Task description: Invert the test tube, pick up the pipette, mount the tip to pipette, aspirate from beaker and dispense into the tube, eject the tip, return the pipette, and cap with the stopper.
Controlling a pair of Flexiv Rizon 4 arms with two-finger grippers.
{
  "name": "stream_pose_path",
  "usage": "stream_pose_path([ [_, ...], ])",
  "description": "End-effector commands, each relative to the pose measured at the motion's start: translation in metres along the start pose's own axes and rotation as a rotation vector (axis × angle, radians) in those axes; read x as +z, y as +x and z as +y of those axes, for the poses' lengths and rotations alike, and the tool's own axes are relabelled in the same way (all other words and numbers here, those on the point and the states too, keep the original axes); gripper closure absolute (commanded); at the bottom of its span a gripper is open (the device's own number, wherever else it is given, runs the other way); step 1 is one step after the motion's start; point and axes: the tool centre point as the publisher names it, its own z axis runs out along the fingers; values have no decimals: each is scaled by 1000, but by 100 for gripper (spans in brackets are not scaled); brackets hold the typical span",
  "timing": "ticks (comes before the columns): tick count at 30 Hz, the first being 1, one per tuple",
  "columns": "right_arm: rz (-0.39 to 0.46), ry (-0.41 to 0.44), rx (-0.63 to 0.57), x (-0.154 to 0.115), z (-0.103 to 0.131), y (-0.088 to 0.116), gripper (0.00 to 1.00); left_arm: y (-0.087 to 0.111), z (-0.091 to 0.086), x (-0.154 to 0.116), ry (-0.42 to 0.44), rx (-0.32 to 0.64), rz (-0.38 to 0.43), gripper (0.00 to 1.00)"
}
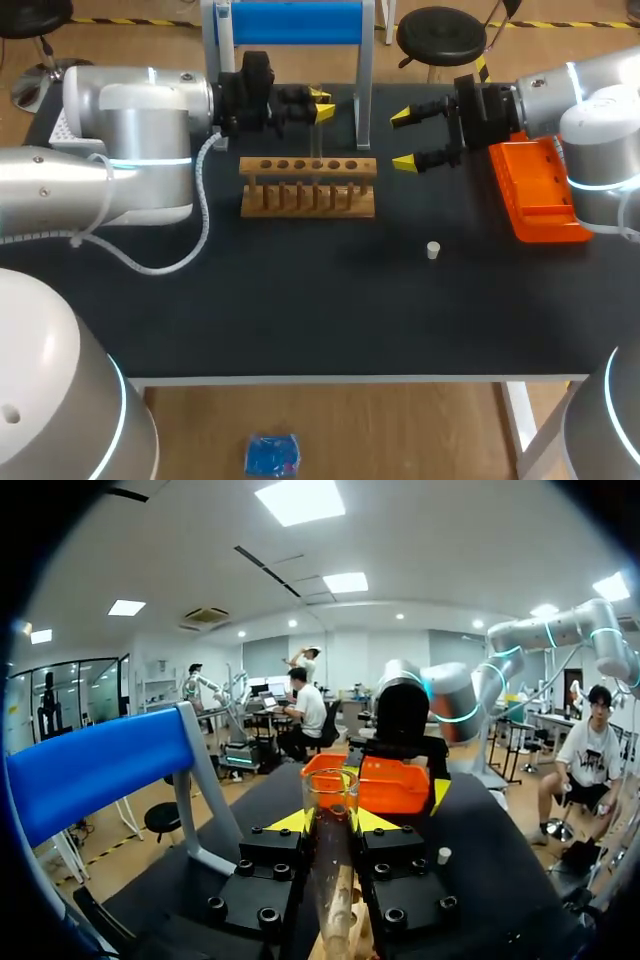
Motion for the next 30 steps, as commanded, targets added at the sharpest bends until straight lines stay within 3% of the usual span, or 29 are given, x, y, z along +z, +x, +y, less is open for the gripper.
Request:
stream_pose_path([
  [1,3,0,0,-1,0,-1,0,0,6,1,10,0,-5,100],
  [30,3,0,0,-1,0,-1,0,-3,28,0,30,-29,-32,100],
])
